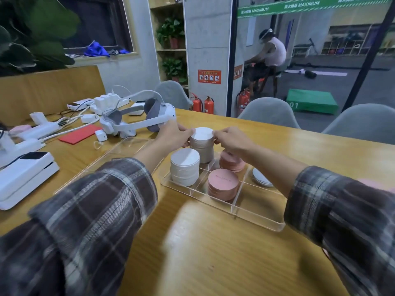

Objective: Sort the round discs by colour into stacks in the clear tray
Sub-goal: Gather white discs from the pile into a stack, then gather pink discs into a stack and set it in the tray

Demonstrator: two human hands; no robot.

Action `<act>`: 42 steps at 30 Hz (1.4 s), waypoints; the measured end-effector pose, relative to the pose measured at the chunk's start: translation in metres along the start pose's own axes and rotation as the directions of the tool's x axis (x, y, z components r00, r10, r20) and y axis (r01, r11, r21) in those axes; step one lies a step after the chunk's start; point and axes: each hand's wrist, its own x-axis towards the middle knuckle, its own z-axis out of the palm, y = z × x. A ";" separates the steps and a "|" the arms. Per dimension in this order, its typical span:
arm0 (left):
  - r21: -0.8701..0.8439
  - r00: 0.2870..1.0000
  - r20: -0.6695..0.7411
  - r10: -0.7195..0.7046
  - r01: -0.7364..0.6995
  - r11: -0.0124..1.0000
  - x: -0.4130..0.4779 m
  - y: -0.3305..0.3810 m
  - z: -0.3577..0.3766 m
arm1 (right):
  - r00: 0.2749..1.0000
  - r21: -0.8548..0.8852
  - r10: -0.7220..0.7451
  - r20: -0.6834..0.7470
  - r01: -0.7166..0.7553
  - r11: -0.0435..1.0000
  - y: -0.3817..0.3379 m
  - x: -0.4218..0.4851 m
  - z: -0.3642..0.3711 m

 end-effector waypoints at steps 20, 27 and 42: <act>-0.071 0.998 0.042 0.043 -0.040 0.997 -0.015 -0.005 -0.009 | 0.962 -0.287 -0.264 -0.071 0.234 0.929 0.009 -0.012 0.013; 0.052 0.938 -0.076 0.338 -0.334 0.941 -0.044 0.029 -0.015 | 0.949 -0.298 -0.299 -0.103 0.257 0.919 0.009 -0.056 -0.029; 0.044 0.677 0.311 0.668 -0.712 0.701 -0.172 0.146 0.111 | 0.958 -0.384 -0.201 -0.205 0.110 0.917 0.106 -0.249 -0.167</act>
